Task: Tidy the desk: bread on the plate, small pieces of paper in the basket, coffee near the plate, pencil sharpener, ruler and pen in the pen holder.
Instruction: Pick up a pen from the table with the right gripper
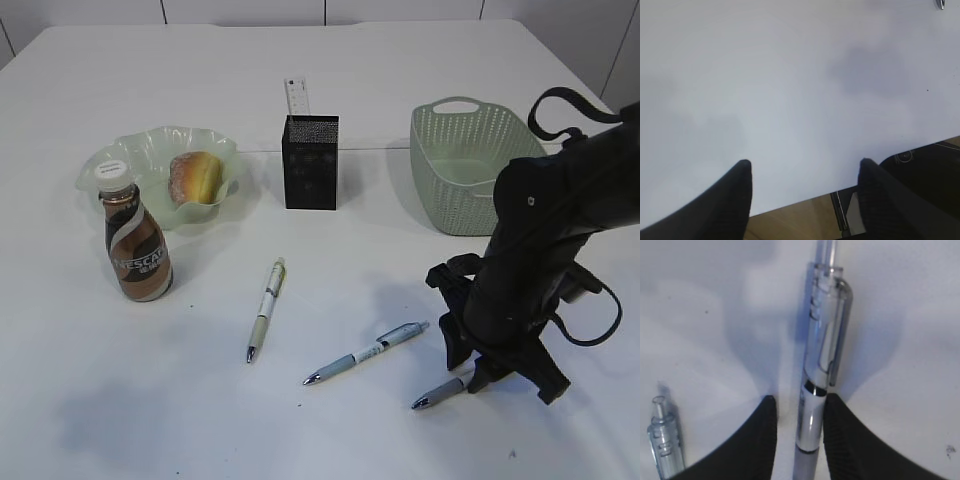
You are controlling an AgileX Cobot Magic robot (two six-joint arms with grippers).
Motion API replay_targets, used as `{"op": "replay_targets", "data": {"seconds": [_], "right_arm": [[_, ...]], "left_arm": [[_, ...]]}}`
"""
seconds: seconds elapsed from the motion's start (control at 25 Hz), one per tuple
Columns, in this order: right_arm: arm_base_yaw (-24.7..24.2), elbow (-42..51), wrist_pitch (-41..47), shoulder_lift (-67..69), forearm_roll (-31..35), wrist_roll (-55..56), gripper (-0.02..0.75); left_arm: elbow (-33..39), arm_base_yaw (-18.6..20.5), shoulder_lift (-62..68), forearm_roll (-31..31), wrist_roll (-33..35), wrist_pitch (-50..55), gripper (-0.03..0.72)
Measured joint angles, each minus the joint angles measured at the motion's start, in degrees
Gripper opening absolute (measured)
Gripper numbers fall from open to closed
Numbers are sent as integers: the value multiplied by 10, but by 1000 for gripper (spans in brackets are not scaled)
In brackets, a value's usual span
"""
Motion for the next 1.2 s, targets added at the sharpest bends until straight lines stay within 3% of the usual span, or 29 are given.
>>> {"op": "replay_targets", "data": {"seconds": [0.72,0.92,1.2], "right_arm": [[0,-3,-4,3,17,1,215],[0,-3,-10,4,16,2,133],[0,-3,-15,4,-3,0,124]], "left_arm": [[0,0,0,0,0,0,432],[0,0,0,0,0,0,419],[0,0,0,0,0,0,417]]}}
